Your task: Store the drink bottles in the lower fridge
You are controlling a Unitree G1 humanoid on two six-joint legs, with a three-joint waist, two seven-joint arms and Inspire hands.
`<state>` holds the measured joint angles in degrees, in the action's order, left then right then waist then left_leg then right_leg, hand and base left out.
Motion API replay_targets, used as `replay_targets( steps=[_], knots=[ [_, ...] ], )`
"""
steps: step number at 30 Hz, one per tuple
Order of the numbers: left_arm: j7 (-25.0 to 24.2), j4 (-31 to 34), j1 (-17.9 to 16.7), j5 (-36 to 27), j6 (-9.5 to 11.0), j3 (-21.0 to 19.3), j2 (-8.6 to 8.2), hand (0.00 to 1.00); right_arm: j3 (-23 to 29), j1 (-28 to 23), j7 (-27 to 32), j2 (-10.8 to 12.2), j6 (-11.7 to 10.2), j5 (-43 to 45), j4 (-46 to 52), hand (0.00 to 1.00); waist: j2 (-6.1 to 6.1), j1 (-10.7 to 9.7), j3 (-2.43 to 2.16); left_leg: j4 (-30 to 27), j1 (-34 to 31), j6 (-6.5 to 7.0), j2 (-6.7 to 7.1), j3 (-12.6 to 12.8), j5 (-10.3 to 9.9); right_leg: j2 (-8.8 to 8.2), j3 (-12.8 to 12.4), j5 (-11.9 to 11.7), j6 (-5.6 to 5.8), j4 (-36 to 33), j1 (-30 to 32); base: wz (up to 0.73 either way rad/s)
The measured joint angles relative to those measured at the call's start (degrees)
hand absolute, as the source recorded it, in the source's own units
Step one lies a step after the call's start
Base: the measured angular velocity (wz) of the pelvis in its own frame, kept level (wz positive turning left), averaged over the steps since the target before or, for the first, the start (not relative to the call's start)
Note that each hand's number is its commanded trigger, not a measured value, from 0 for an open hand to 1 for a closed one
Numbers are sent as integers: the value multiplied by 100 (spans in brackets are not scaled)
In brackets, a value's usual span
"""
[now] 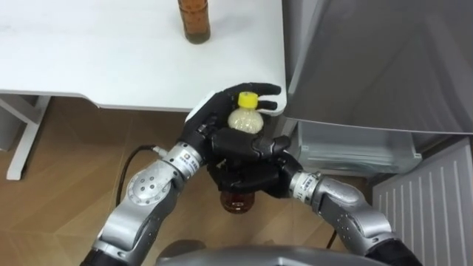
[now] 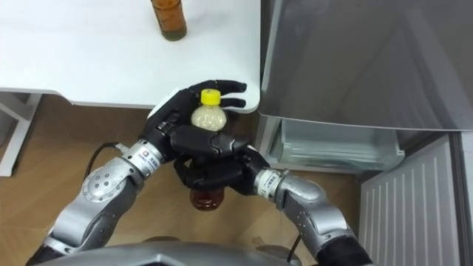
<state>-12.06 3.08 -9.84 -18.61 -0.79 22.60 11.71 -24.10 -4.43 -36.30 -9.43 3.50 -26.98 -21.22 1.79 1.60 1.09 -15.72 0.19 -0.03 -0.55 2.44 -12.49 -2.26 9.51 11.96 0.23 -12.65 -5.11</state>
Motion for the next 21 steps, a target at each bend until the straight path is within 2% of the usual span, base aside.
replay_targets(
  steps=[4, 15, 18, 21],
  knots=[
    [0, 0, 0, -4, 5, -22, 0, 0, 0, -1, -1, 1, -31, 0, -16, 100, 12, -4, 15, 9, -14, 0, 1, -13, -1, 2, 7, 0, 0, 0, -5, 0],
    [0, 202, 112, 26, 5, -179, -41, 0, 53, -11, -143, -12, -44, -49, -16, 100, 2, -26, 10, -95, -111, 0, 0, -102, -6, 9, 81, -1, -1, 10, 21, 4],
    [0, 601, 149, 14, 149, -282, -40, 0, -47, -86, -142, -28, -44, -35, -17, 100, 2, 10, 9, -93, -94, 0, 0, -93, -6, 5, 88, -2, -1, 9, 5, 0],
    [1, 1002, 223, -2, 446, -330, -52, 0, -271, -116, -144, -71, -44, -25, -17, 100, 3, 45, 9, -86, -67, 1, 1, -75, -5, -3, 87, -2, -1, 4, -8, 0]
  ],
)
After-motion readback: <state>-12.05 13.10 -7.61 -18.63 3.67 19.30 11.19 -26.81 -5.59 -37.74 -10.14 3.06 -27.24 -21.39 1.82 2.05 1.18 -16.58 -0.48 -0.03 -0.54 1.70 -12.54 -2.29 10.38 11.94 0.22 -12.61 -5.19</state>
